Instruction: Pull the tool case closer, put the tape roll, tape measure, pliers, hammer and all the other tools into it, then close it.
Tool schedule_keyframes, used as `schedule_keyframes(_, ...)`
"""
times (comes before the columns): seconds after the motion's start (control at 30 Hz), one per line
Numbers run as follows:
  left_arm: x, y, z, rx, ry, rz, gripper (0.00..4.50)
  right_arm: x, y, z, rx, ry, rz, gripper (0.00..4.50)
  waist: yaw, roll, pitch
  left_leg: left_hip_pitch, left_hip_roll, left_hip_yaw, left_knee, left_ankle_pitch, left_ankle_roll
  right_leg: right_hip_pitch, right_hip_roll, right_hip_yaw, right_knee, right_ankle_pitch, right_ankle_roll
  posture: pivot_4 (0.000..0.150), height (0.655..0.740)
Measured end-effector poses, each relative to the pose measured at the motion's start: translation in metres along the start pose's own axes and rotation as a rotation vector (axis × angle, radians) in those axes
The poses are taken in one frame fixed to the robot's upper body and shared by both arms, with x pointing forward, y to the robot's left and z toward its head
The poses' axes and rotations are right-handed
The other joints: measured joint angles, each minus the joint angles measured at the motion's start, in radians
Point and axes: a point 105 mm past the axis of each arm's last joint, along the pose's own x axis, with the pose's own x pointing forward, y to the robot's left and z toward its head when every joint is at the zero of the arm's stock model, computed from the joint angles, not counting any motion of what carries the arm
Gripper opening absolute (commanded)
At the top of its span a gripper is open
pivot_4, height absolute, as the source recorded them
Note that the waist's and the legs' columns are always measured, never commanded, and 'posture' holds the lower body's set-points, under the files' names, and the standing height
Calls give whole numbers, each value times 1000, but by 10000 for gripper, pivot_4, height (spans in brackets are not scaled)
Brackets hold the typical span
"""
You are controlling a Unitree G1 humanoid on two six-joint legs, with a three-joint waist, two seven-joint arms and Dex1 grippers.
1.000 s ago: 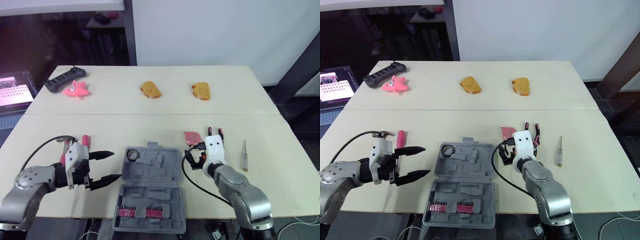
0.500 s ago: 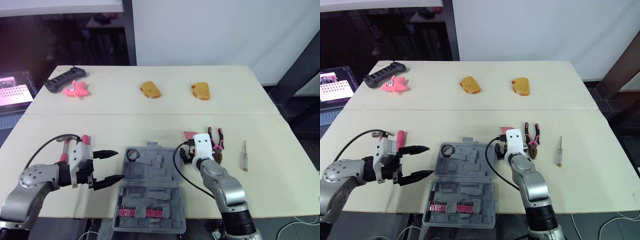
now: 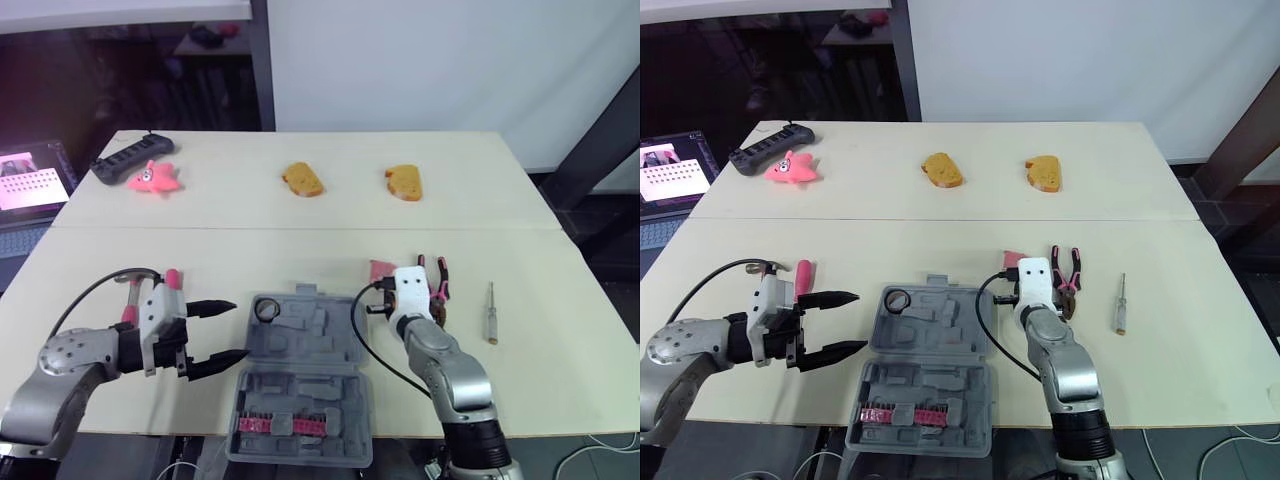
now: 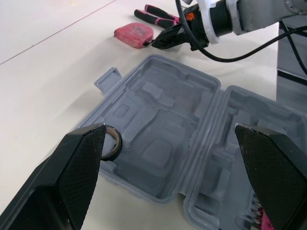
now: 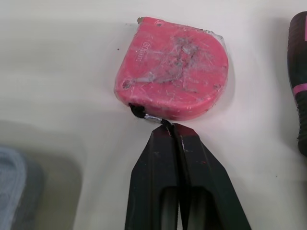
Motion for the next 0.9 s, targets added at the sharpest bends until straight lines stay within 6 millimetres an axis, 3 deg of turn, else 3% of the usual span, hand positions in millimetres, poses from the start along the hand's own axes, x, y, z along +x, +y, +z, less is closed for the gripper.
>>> schedule_keyframes(0.37, 11, -3, -3, 0, 14, -46, 45000, -40, -11, -24, -130, 53, 147, 486, 1, 0, 0, -1, 0, 0, 0, 0, 0, 0, 0, 0, 0, 0, 0, 1500, 7400)
schedule_keyframes(0.9, 16, -10, -10, -11, 29, -126, 45000, -142, 13, -90, -136, 349, 377, 486, 3, -2, -1, -1, 0, 0, 0, 0, 0, 0, 0, 0, -2, -2, -4, 1500, 7400)
